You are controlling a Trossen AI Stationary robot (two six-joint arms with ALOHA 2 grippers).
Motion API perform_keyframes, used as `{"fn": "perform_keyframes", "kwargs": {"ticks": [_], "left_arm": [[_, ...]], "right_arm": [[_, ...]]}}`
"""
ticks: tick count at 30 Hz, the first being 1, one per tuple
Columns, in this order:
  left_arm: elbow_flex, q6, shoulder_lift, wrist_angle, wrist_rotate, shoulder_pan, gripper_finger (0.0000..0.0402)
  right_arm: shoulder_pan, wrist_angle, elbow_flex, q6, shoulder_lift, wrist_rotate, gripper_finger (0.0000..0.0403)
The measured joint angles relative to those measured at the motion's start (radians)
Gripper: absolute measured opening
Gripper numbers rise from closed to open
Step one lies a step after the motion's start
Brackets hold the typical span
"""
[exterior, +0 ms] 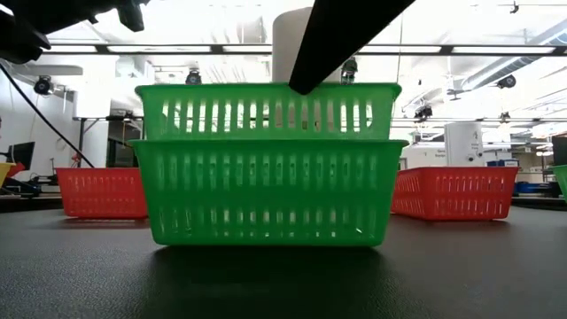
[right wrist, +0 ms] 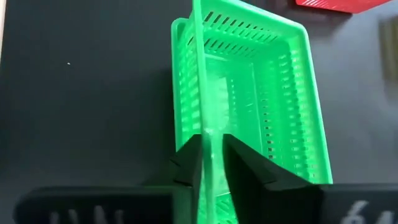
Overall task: Stack baskets by color
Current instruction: Stack the top green bin on the bottom left green bin, then stack the bottom left red bin on the top red bin
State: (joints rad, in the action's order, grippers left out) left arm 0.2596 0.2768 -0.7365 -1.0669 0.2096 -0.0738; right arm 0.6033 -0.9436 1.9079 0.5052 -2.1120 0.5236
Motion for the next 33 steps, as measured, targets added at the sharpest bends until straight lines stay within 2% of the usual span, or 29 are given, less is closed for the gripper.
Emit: {"fn": "perform_keyframes", "kwargs": {"ticks": [4, 9, 24, 28, 33], "left_arm": [[0.0, 0.0, 0.0, 0.0, 0.0, 0.0, 0.0], [0.0, 0.0, -0.002, -0.003, 0.0, 0.0, 0.0], [0.001, 0.024, -0.002, -0.008, 0.0, 0.0, 0.0], [0.001, 0.025, 0.0, -0.009, 0.0, 0.0, 0.0], [0.001, 0.025, -0.002, -0.018, 0.0, 0.0, 0.0]], "right_arm": [[0.0, -0.009, 0.0, -0.008, 0.006, 0.0, 0.0112], [0.0, -0.002, 0.0, -0.008, 0.029, 0.001, 0.014], [0.003, 0.0, -0.02, -0.103, 0.074, 0.006, 0.0144], [0.008, 0.035, -0.094, -0.122, 0.123, 0.064, 0.0141], [0.011, 0.189, -0.298, -0.151, 0.25, 0.105, 0.0143]]}}
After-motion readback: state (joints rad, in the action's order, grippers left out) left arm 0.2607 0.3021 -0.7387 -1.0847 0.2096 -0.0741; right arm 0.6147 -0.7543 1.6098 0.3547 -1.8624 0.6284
